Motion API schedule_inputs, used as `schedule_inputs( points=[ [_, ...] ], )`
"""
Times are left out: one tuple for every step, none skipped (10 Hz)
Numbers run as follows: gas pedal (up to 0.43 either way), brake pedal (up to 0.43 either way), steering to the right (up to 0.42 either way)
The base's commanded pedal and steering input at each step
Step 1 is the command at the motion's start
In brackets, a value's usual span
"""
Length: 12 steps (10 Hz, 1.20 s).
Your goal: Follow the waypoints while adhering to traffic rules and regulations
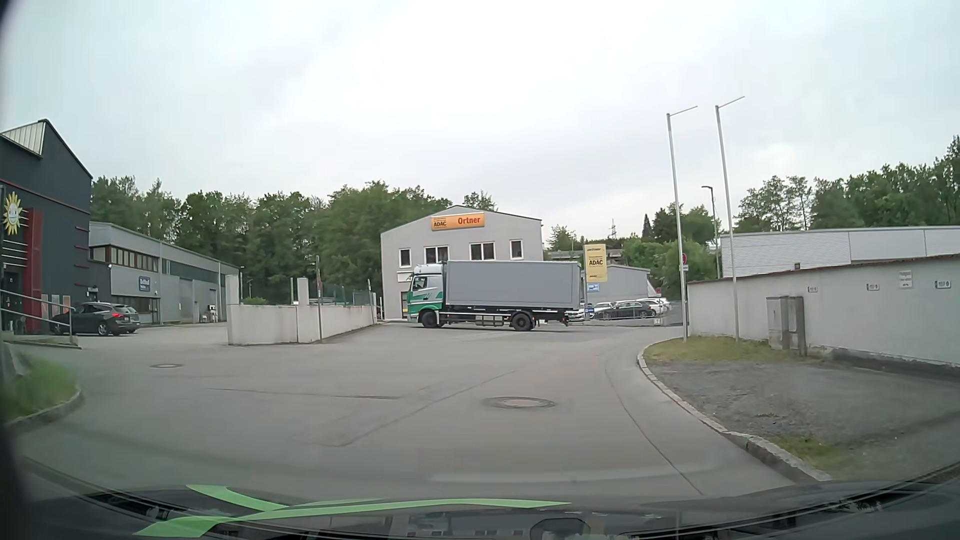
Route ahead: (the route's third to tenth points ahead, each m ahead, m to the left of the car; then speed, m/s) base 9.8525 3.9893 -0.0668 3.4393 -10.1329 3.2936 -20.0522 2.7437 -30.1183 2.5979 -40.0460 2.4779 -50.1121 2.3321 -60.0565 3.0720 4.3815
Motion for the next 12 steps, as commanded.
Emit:
schedule_inputs(
  points=[
    [0.000, 0.073, 0.054],
    [0.000, 0.128, 0.055],
    [0.000, 0.134, 0.055],
    [0.000, 0.134, 0.055],
    [0.000, 0.140, 0.055],
    [0.000, 0.152, 0.055],
    [0.000, 0.152, 0.054],
    [0.000, 0.152, 0.055],
    [0.000, 0.183, 0.055],
    [0.000, 0.195, 0.055],
    [0.000, 0.195, 0.055],
    [0.000, 0.201, 0.054]
  ],
)
